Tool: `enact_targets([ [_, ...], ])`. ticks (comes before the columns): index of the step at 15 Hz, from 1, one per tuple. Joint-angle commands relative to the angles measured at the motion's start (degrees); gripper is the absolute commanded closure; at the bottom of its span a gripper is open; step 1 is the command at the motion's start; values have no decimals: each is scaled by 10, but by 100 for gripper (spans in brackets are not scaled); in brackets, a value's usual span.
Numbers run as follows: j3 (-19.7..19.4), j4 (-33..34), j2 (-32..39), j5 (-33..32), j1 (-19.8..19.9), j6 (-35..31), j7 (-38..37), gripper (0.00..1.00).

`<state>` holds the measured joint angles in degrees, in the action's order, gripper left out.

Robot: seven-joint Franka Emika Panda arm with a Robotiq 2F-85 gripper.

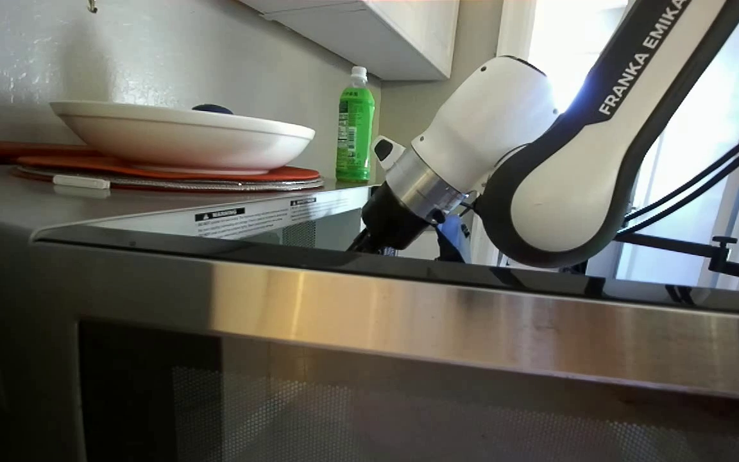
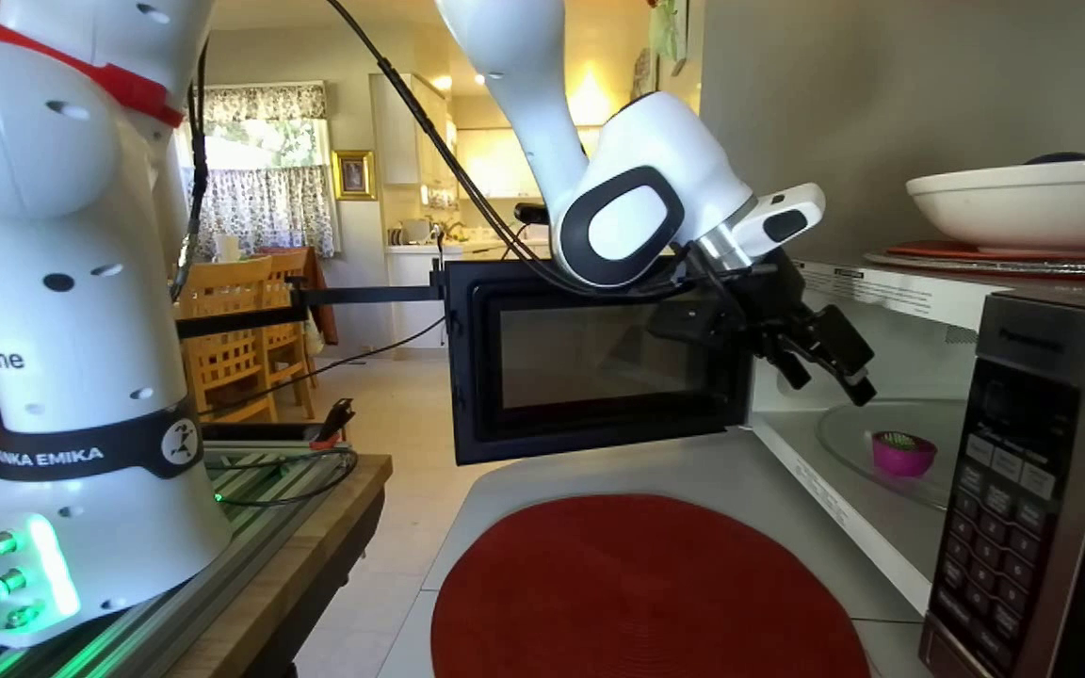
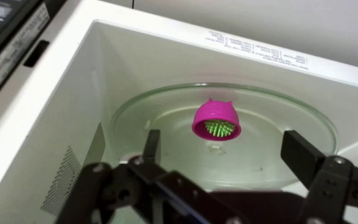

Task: Pick up the cup from the counter and put it in the oven

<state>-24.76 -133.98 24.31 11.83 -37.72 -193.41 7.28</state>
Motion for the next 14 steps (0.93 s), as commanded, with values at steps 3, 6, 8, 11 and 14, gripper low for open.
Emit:
enact_targets([
  [3, -94, -40, -67, 0, -100, 111, 8, 0],
  [6, -132, -35, -105, -15, -129, 206, -1, 0],
  [8, -156, -31, -127, -30, -145, 258, -6, 0],
  [11, -163, -28, -183, -49, -147, 353, 8, 0],
  [14, -31, -15, -236, -114, -10, 441, -22, 0],
])
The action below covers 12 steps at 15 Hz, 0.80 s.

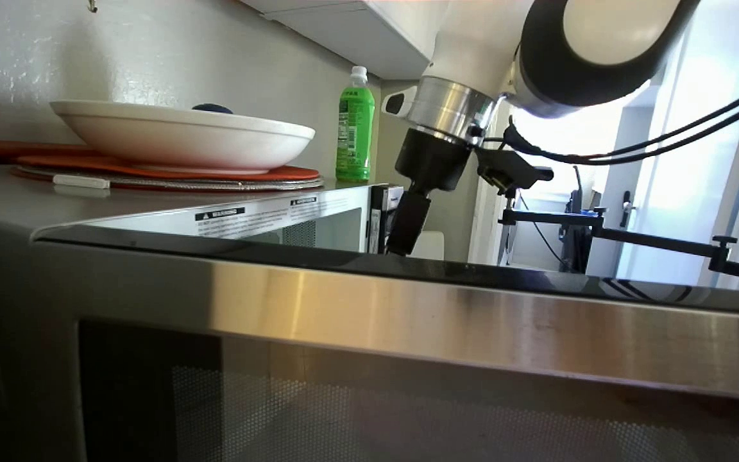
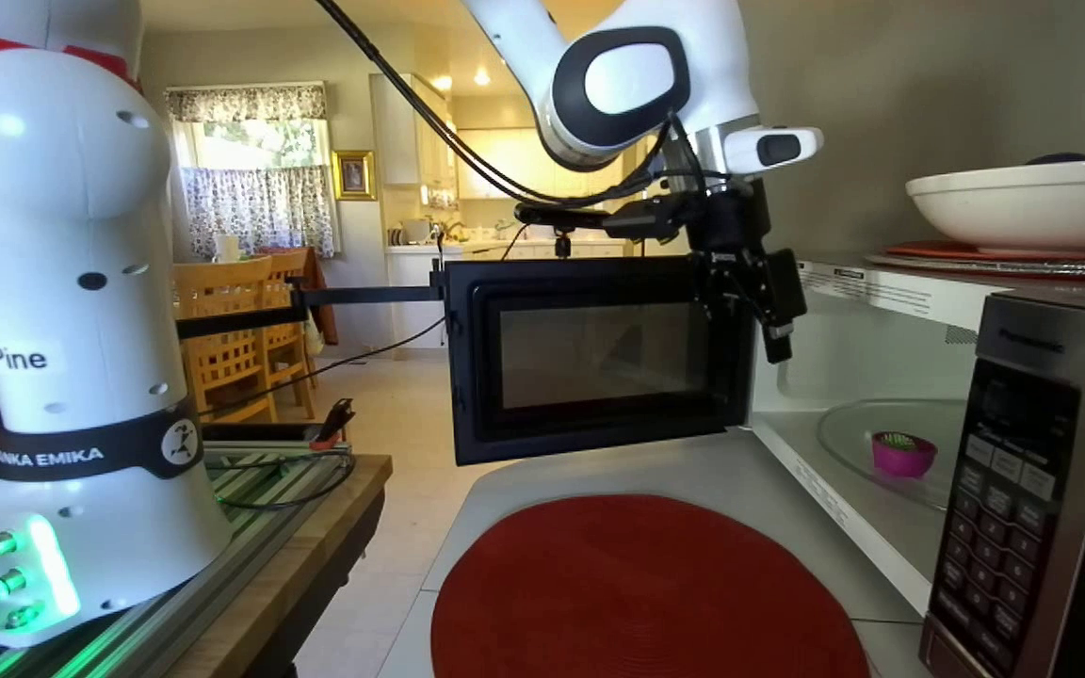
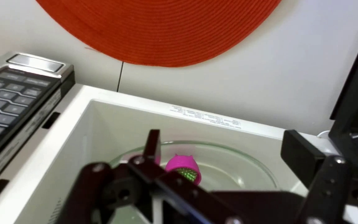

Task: Pick up the cup from the counter and put it in the oven

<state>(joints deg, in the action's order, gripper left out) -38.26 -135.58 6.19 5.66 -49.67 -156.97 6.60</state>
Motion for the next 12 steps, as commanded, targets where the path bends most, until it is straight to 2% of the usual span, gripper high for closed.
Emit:
enact_targets([
  [1, 148, 4, -68, -49, 151, 108, -6, 0],
  [3, 228, 14, -89, -26, 231, 179, 8, 0],
  [5, 288, 27, -98, -33, 296, 239, -6, 0],
  [8, 339, 39, -100, -30, 356, 297, -17, 0],
  [10, 362, 38, -100, -41, 381, 302, -30, 0],
  [12, 376, 31, -102, -28, 396, 287, -9, 0],
])
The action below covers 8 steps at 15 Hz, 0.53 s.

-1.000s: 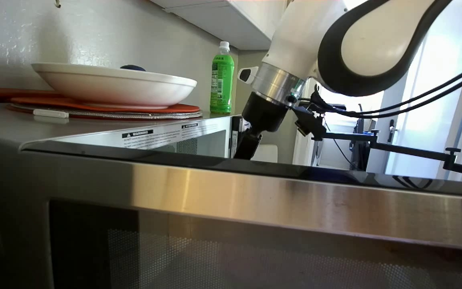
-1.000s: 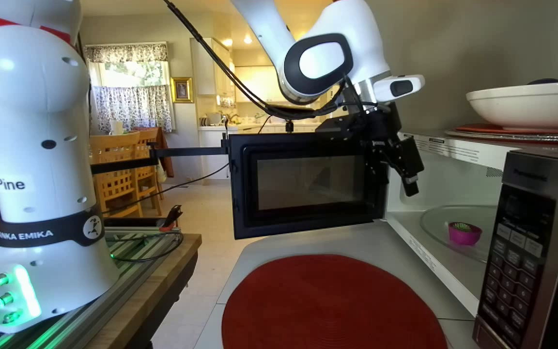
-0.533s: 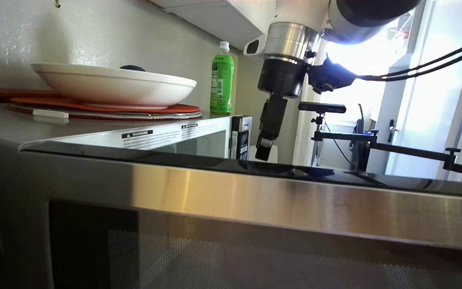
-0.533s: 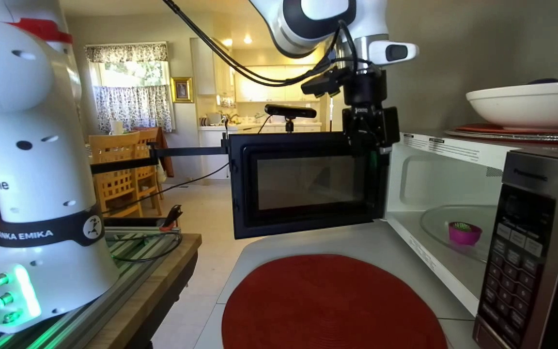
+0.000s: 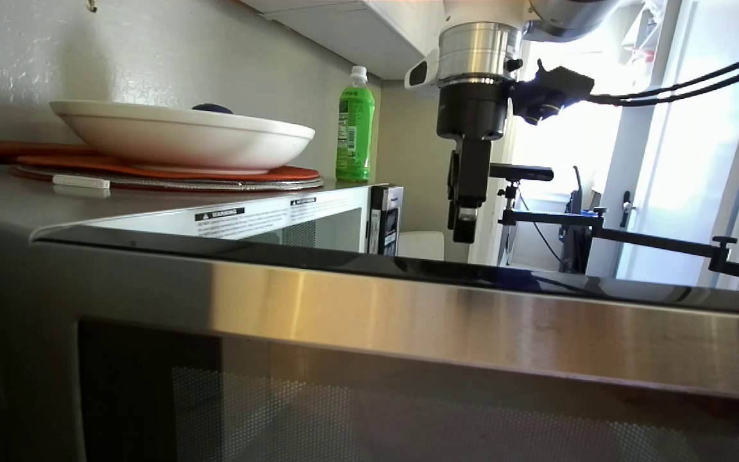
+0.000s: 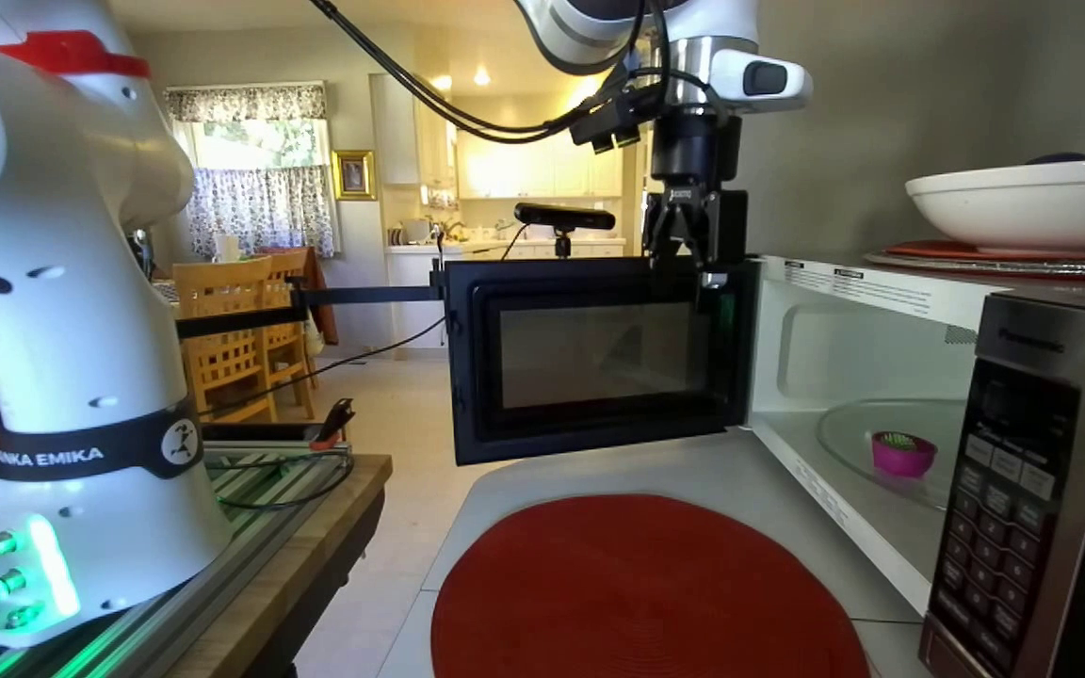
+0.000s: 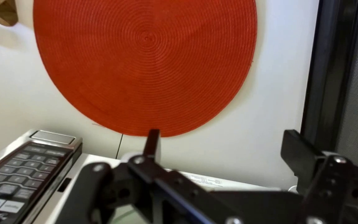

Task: Pick up the cup from the counter and put it in the oven

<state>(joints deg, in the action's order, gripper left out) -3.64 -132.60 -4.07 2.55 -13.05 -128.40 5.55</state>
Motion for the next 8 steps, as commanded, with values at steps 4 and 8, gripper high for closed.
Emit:
enact_targets([
  [4, 39, 1, 0, 2, 38, 1, 1, 0],
  [8, 40, 1, 0, 2, 38, 1, 1, 0],
])
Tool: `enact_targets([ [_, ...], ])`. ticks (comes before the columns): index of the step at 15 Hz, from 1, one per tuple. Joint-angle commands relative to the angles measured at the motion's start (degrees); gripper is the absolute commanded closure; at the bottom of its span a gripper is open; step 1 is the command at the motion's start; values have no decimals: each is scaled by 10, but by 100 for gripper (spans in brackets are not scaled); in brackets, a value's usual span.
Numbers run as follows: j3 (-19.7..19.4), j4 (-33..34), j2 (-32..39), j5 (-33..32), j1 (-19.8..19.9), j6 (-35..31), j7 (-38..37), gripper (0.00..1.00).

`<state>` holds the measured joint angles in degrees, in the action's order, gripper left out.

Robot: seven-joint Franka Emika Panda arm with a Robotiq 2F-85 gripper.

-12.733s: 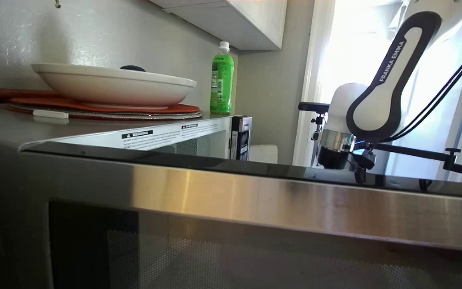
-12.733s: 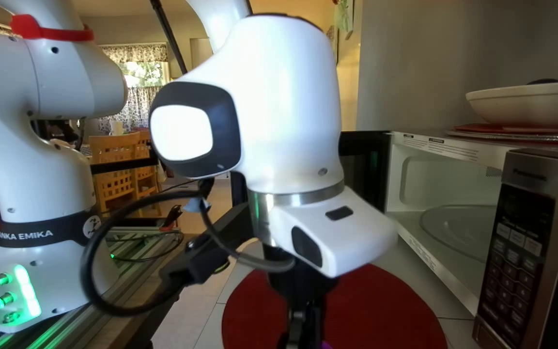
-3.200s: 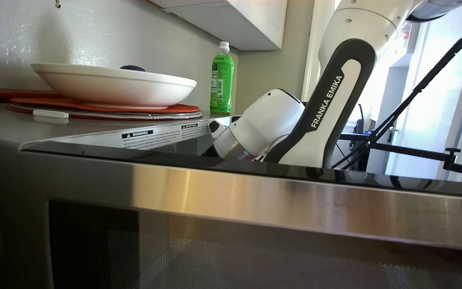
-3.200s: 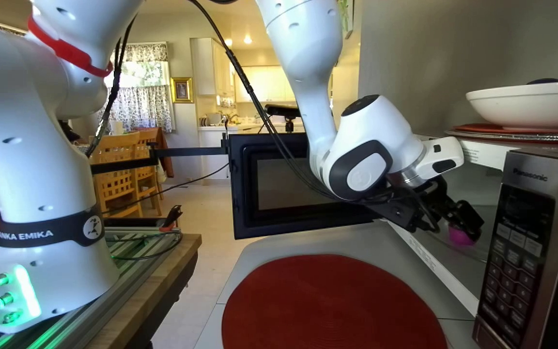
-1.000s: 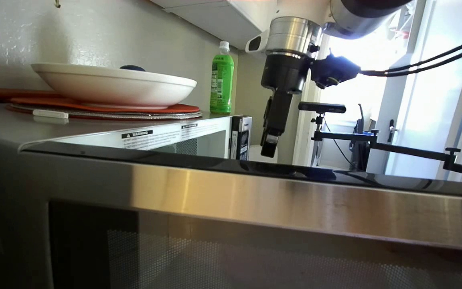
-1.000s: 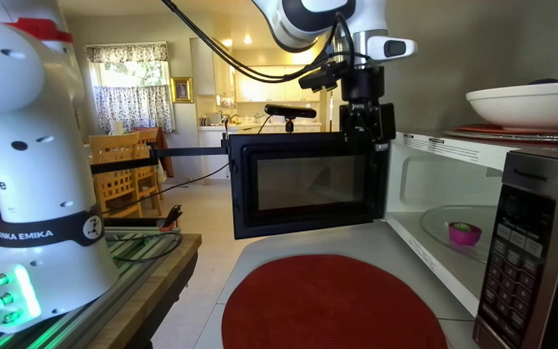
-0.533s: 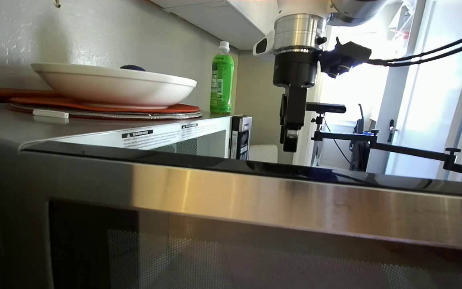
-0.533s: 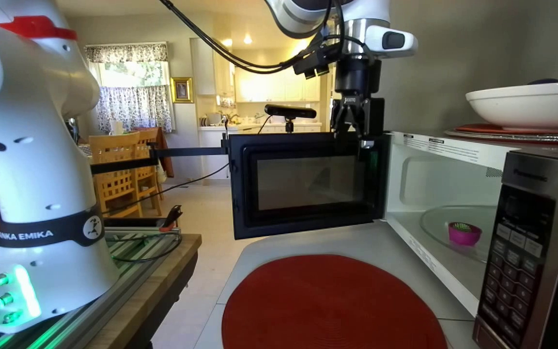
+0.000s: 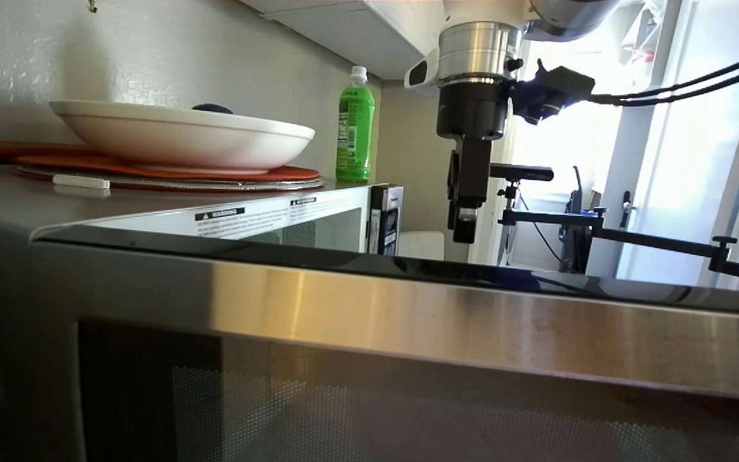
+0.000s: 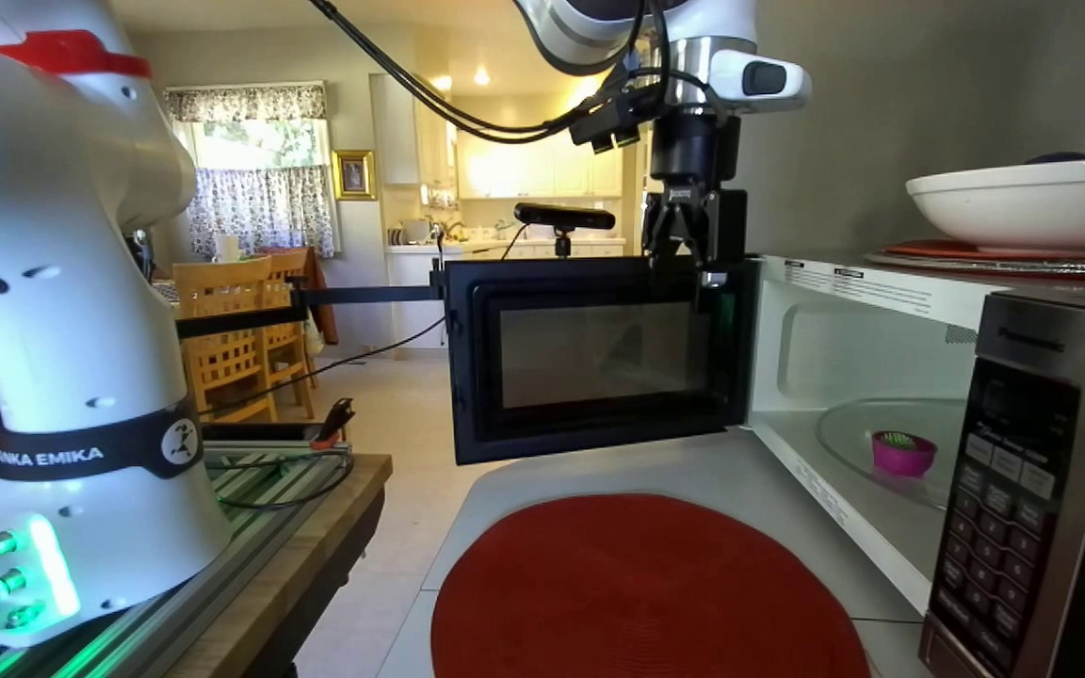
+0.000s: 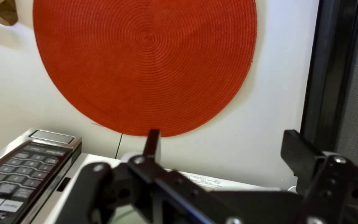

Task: Pick up the cup from the counter and put it in the oven

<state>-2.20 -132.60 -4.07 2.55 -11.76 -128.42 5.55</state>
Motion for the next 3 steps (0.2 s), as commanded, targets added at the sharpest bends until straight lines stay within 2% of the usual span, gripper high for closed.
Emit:
enact_targets([
  [1, 25, 1, 0, 2, 25, 1, 1, 0],
  [3, 25, 1, 0, 2, 25, 1, 1, 0],
])
